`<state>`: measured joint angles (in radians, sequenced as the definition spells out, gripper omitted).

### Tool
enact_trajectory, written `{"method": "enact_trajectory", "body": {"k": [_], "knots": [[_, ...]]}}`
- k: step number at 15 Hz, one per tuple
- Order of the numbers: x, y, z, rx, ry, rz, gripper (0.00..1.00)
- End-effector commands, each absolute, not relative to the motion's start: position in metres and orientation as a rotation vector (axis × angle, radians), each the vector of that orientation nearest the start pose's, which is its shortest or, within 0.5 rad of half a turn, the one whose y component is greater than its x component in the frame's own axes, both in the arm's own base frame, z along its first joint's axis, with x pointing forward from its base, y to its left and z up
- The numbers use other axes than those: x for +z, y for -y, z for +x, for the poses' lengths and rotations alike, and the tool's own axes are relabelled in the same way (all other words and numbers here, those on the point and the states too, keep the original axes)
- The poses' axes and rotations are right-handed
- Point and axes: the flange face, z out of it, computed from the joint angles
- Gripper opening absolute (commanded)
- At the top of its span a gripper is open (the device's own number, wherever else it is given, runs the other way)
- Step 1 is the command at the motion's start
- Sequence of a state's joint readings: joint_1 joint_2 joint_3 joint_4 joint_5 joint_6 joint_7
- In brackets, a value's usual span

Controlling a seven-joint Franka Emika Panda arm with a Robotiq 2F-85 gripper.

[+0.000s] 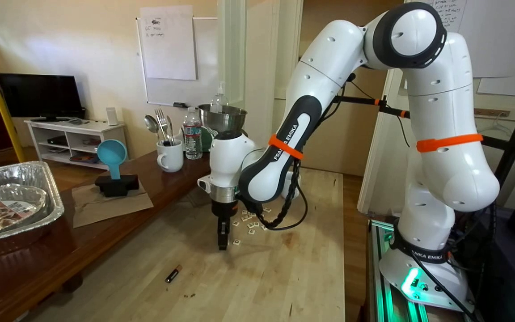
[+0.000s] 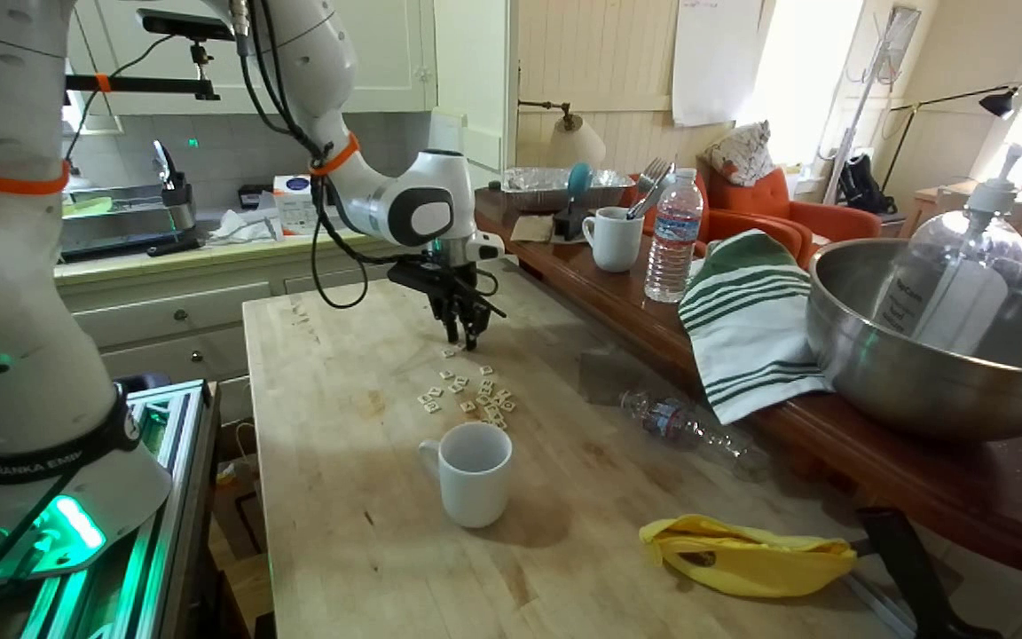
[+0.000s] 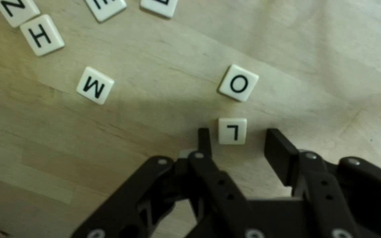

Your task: Put the l and o tile letters in the cup

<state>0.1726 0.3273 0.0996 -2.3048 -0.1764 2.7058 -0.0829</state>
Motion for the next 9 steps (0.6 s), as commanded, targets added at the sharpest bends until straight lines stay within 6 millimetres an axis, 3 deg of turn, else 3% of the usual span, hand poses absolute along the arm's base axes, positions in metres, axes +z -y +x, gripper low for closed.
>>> {"method": "enact_trajectory", "body": {"k": [1, 4, 6, 9], "knots": [[0.203, -0.150, 0.517, -0.113, 0.762, -3.106, 0.31], [0.205, -0.151, 0.516, -0.096, 0.726, -3.117, 0.04], [0.209, -0.147, 0.515, -0.084, 0.687, -3.140, 0.06], [0.241, -0.126, 0.514, -0.145, 0.524, -3.195, 0.06]]}}
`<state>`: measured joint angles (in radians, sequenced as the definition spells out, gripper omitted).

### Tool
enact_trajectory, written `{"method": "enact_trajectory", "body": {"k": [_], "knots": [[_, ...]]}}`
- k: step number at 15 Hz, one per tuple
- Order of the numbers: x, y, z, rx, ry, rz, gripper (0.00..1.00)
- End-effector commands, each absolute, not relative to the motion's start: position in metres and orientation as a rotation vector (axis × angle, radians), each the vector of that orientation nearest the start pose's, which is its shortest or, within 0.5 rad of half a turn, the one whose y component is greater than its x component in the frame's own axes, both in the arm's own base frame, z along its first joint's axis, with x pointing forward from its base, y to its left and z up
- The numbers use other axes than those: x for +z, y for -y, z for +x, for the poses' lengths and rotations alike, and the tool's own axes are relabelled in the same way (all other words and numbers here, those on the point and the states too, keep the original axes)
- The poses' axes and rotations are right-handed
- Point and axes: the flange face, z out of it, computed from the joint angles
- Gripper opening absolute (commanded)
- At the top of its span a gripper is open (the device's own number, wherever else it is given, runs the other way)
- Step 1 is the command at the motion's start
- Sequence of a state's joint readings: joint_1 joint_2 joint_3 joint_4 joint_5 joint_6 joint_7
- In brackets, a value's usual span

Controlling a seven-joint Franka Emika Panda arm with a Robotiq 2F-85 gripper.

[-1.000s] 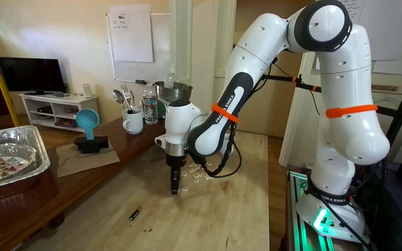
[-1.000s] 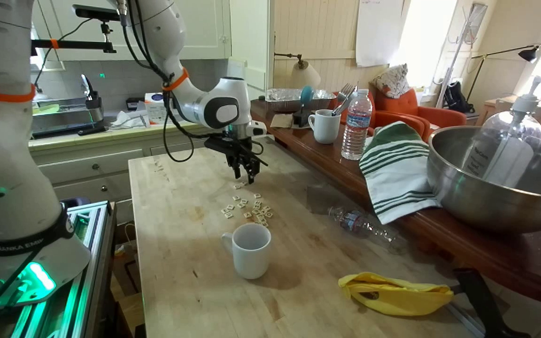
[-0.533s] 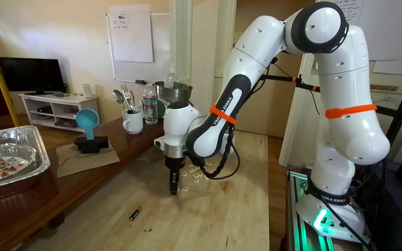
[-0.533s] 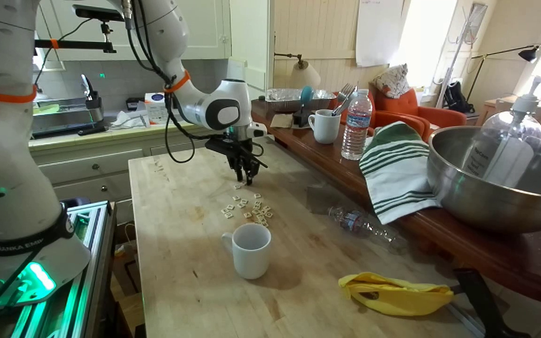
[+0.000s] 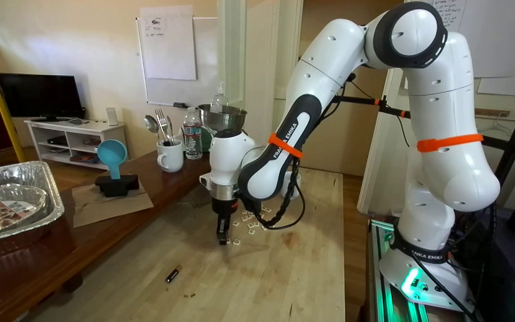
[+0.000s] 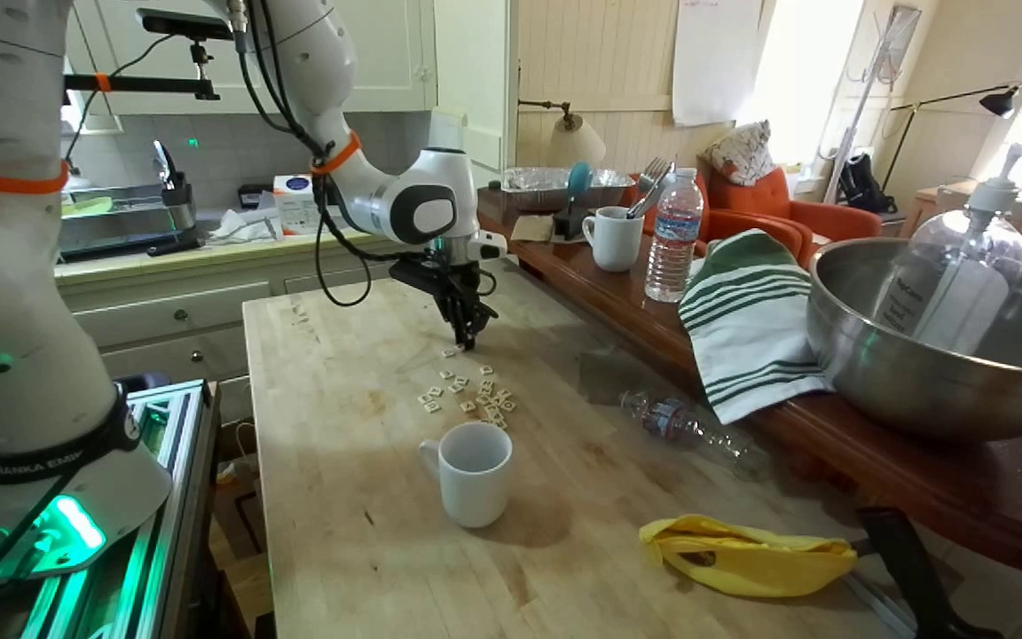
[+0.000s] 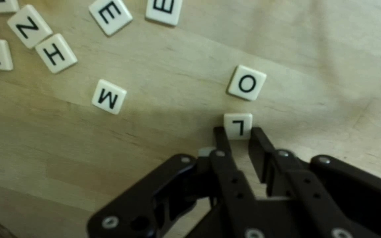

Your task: Put the l and o tile letters in the cup

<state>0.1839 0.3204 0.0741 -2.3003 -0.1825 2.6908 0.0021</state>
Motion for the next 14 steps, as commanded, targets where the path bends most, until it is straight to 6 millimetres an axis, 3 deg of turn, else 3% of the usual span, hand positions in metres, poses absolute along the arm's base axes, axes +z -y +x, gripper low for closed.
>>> {"method": "enact_trajectory", "body": {"k": [1, 5, 8, 11, 14], "knots": [[0.257, -0.115, 0.513, -0.188, 0.445, -3.218, 0.06], [0.325, -0.059, 0.503, -0.337, 0.100, -3.290, 0.06], [0.367, -0.017, 0.482, -0.339, -0.174, -3.341, 0.06], [0.387, 0.025, 0.458, -0.307, -0.424, -3.350, 0.06], [0.394, 0.070, 0.442, -0.345, -0.601, -3.318, 0.06]]}}
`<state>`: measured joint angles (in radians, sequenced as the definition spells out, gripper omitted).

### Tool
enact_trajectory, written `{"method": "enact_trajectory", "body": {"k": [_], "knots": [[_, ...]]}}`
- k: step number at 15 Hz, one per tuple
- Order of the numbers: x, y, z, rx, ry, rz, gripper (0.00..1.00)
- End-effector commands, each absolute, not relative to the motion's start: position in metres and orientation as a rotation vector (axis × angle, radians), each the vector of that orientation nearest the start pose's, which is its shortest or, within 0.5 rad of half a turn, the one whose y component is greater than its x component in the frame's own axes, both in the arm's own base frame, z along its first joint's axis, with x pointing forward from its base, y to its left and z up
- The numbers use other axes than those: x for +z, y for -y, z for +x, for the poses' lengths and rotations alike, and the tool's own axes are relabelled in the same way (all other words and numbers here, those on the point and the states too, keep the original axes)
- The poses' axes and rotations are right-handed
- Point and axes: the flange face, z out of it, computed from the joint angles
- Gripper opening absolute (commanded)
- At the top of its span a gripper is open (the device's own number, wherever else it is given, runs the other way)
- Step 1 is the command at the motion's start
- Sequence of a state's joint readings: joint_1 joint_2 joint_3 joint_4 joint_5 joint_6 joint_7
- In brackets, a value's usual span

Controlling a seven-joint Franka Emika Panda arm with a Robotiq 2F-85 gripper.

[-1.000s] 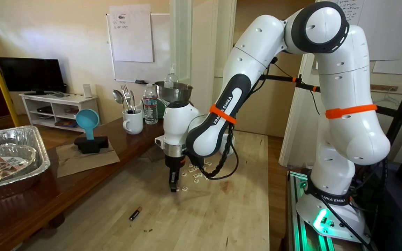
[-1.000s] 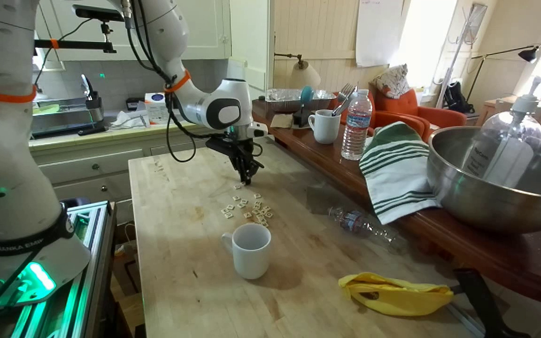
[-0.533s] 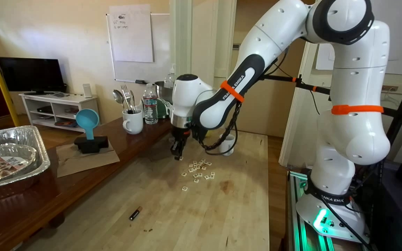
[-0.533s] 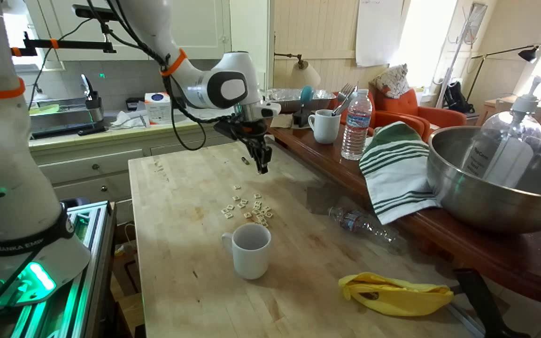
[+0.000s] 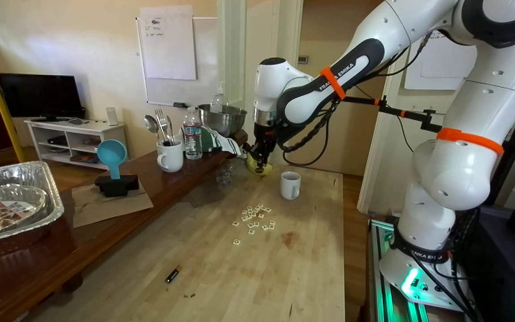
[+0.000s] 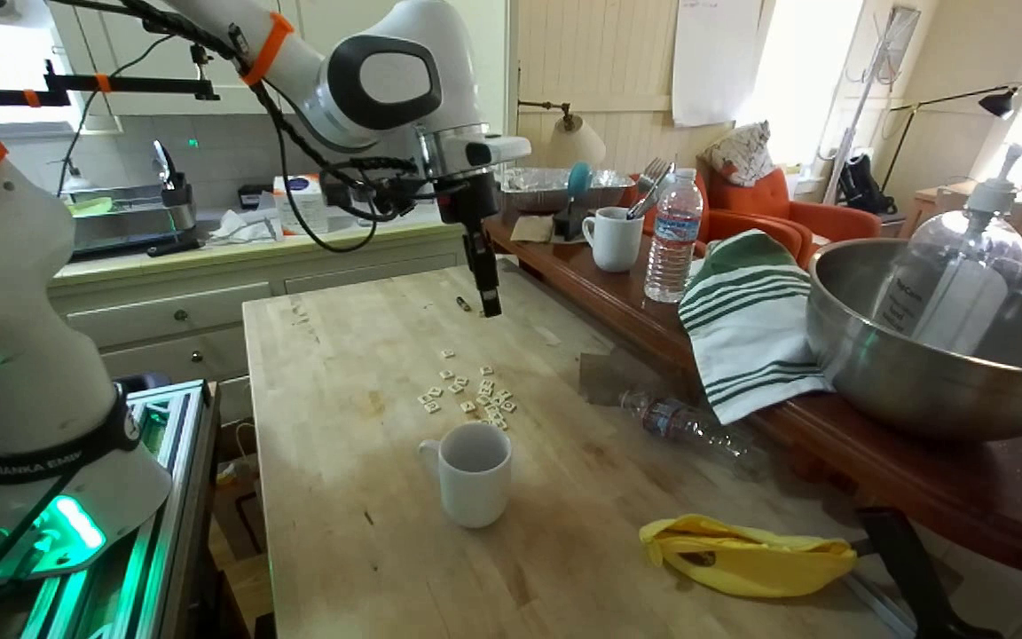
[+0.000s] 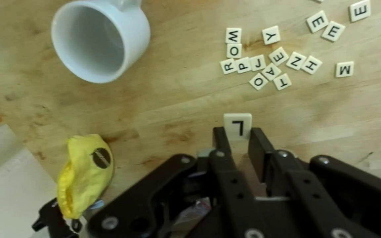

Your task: Put the l and o tile letters in the cup

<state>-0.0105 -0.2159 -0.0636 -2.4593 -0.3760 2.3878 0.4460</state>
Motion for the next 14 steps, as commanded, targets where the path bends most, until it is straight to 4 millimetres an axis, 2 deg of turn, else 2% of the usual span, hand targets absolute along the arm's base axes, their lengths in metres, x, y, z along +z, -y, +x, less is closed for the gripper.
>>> {"method": "enact_trajectory", "body": {"k": [1, 6, 9, 14], "knots": [[0.392, 0.083, 0.438, -0.345, -0.639, -3.304, 0.06], [0.369, 0.136, 0.423, -0.344, -0.829, -3.243, 0.06], [0.350, 0.154, 0.416, -0.337, -0.889, -3.221, 0.06], [0.328, 0.169, 0.409, -0.334, -0.948, -3.194, 0.06]]}}
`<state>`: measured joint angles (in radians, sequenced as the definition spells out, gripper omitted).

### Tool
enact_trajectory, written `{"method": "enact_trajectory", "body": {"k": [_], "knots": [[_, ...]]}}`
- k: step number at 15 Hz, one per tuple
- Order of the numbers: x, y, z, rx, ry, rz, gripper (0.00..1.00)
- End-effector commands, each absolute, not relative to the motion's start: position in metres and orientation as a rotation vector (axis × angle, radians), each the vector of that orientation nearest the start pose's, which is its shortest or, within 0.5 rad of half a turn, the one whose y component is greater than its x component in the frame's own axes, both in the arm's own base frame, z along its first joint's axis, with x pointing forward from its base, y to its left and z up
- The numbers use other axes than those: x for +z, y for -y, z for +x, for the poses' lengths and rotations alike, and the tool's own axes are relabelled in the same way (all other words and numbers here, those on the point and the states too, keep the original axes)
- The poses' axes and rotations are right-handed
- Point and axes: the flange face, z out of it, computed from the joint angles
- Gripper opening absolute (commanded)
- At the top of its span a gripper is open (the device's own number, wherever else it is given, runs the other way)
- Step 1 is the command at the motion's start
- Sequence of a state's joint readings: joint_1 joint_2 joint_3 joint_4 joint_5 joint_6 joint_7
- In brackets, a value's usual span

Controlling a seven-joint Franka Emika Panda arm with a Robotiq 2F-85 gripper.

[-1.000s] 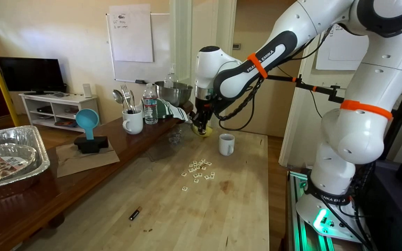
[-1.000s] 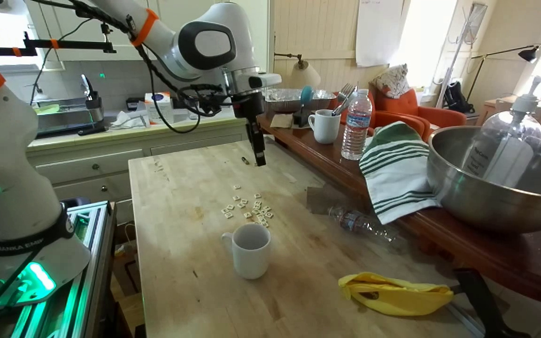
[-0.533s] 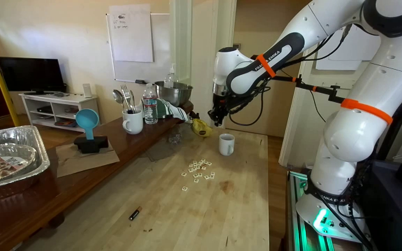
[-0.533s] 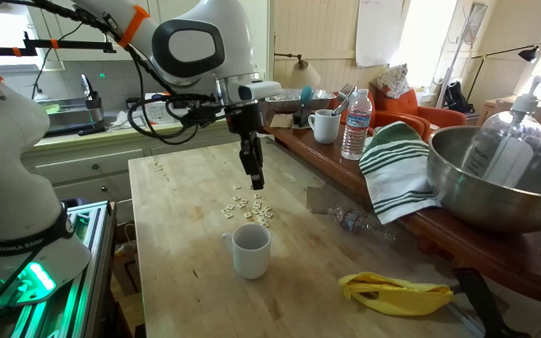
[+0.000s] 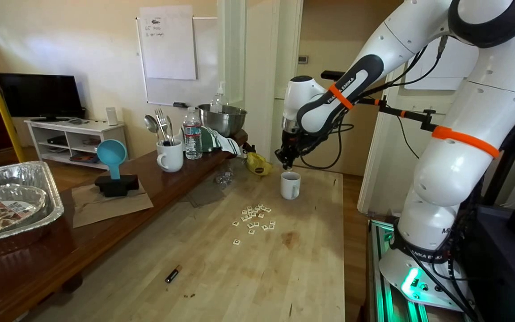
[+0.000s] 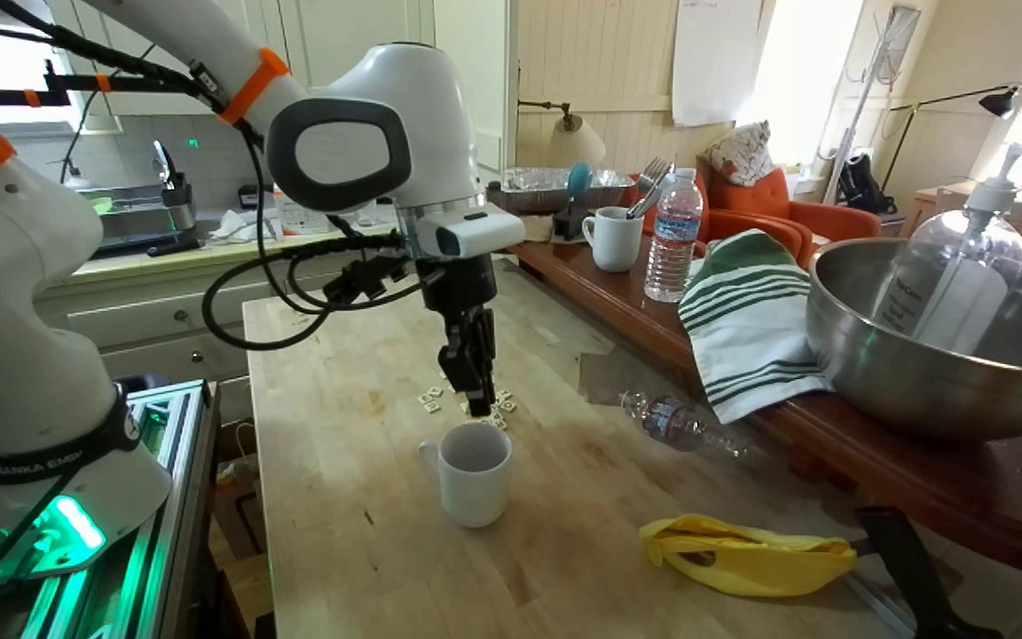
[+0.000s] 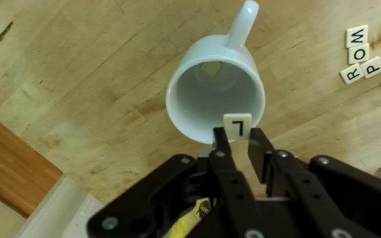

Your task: Put the l and o tile letters in the cup

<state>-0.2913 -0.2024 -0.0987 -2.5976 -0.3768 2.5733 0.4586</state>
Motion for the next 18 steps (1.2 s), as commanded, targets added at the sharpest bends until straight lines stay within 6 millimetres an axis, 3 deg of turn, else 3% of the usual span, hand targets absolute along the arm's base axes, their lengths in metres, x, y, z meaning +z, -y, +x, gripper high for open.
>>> {"method": "enact_trajectory", "body": {"k": [1, 2, 4, 8, 10, 13, 15, 18], "knots": [[0.326, 0.172, 0.409, -0.332, -0.960, -3.190, 0.08], [0.323, 0.175, 0.409, -0.335, -0.969, -3.184, 0.47], [0.320, 0.179, 0.409, -0.341, -0.985, -3.178, 0.54], [0.316, 0.179, 0.410, -0.339, -0.991, -3.173, 0.85], [0.322, 0.168, 0.414, -0.354, -0.950, -3.178, 0.99], [0.347, 0.125, 0.433, -0.428, -0.761, -3.220, 1.00], [0.357, 0.080, 0.449, -0.457, -0.542, -3.241, 1.00], [0.358, 0.006, 0.471, -0.464, -0.243, -3.237, 0.99]]}}
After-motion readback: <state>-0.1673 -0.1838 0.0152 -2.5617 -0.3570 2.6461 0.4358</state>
